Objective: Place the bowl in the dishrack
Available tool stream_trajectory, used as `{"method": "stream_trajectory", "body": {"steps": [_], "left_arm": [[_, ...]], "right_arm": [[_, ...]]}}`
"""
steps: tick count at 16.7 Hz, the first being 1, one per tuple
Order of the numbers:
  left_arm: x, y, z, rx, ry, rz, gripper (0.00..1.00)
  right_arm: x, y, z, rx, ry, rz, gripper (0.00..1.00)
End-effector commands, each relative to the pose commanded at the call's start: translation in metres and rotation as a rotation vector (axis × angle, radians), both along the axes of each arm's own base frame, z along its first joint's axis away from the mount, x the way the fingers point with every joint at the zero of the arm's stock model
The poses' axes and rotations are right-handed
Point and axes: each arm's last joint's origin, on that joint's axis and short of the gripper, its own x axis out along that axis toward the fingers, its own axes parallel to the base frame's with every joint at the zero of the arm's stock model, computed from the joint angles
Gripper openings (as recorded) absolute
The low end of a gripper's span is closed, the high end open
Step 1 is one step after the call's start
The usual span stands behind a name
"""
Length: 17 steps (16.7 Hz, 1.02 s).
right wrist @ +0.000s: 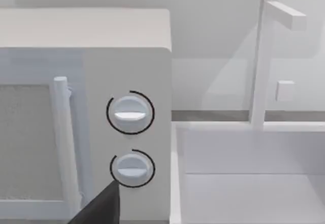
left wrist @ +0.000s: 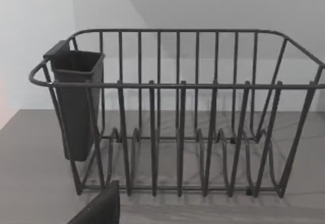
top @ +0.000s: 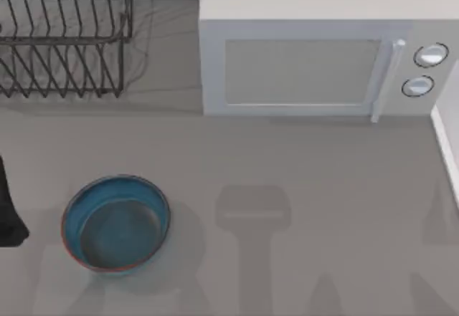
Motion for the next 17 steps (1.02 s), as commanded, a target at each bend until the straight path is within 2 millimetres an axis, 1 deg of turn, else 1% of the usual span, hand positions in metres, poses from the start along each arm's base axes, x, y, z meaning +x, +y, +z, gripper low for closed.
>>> {"method": "stream_trajectory", "body": {"steps": [3, 5, 8, 10, 12, 14, 15, 17], "left_arm": [[0.0, -0.001, 0.002, -0.006, 0.01, -0.006, 1.0], [0.0, -0.003, 0.011, -0.031, 0.058, -0.033, 1.0], [0.004, -0.011, 0.038, -0.091, 0.194, -0.091, 1.0], [0.014, -0.018, 0.059, -0.132, 0.335, -0.131, 1.0], [0.03, -0.03, 0.078, -0.161, 0.518, -0.161, 1.0], [0.054, -0.047, 0.089, -0.17, 0.73, -0.175, 1.0], [0.068, -0.057, 0.092, -0.167, 0.84, -0.174, 1.0], [0.095, -0.081, 0.091, -0.144, 1.054, -0.158, 1.0]], "right_arm": [[0.0, 0.0, 0.0, 0.0, 0.0, 0.0, 1.0], [0.0, 0.0, 0.0, 0.0, 0.0, 0.0, 1.0], [0.0, 0.0, 0.0, 0.0, 0.0, 0.0, 1.0], [0.0, 0.0, 0.0, 0.0, 0.0, 0.0, 1.0], [0.0, 0.0, 0.0, 0.0, 0.0, 0.0, 1.0], [0.0, 0.0, 0.0, 0.0, 0.0, 0.0, 1.0], [0.0, 0.0, 0.0, 0.0, 0.0, 0.0, 1.0], [0.0, 0.0, 0.0, 0.0, 0.0, 0.0, 1.0]]}}
